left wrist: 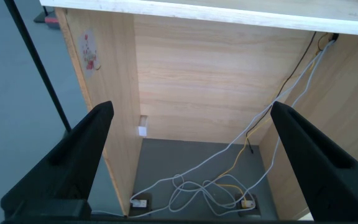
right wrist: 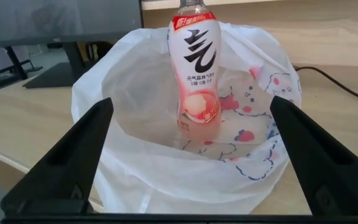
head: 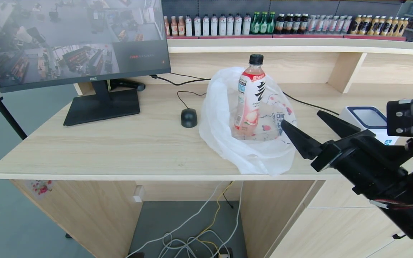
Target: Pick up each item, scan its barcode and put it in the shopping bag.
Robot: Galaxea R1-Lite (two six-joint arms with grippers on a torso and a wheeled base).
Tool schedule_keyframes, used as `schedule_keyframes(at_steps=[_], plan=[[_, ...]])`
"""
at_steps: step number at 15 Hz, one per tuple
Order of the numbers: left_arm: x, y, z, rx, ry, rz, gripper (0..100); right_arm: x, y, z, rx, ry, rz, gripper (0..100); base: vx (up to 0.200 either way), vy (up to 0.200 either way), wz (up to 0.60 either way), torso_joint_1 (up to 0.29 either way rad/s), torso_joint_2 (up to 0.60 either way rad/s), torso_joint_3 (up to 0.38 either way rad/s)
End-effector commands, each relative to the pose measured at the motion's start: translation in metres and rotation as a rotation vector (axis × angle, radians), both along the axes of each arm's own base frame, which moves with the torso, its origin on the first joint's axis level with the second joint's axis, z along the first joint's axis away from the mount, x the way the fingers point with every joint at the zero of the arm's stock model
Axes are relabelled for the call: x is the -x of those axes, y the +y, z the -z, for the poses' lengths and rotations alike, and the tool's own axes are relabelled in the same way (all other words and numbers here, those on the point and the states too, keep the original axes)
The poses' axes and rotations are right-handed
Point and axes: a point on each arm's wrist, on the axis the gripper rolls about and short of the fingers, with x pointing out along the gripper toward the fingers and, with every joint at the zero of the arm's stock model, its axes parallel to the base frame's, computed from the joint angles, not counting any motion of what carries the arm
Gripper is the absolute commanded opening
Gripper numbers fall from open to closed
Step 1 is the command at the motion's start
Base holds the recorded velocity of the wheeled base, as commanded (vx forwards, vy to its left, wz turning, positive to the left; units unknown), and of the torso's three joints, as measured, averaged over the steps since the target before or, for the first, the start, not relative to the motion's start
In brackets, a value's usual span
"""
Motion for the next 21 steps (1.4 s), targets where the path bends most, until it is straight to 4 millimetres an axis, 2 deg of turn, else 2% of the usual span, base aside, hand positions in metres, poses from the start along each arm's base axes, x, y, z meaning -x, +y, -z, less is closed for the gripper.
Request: schedule_keyframes(at_steps=[1,2,6,10,21], plan=[[0.000,0.000,0.000,0.000,0.000,0.000,100,0.015,-0.009,0.008,0.011,0.018,0.000,100,0.000,0.000,0.00,0.000,0.00,0.000],[0.000,0.000,0.000,0.000,0.000,0.000,100,0.021,-0.012,0.013,0.022,0.031,-0.002,100,0.000,0.000,0.00,0.000,0.00,0.000],[0.000,0.000,0.000,0.000,0.000,0.000,100,0.007,-0.003,0.002,0.007,-0.020,0.002,100,0.000,0.000,0.00,0.000,0.00,0.000],[0.000,0.000,0.000,0.002,0.000,0.000,100,0.006,-0.003,0.001,-0.002,-0.020,0.001,100,0.000,0.000,0.00,0.000,0.00,0.000],[0.000,0.000,0.000,0.005,0.000,0.000,100,0.008,-0.004,0.009,0.008,0.007,0.001,100,0.000,-0.200,0.00,0.002,0.00,0.005]])
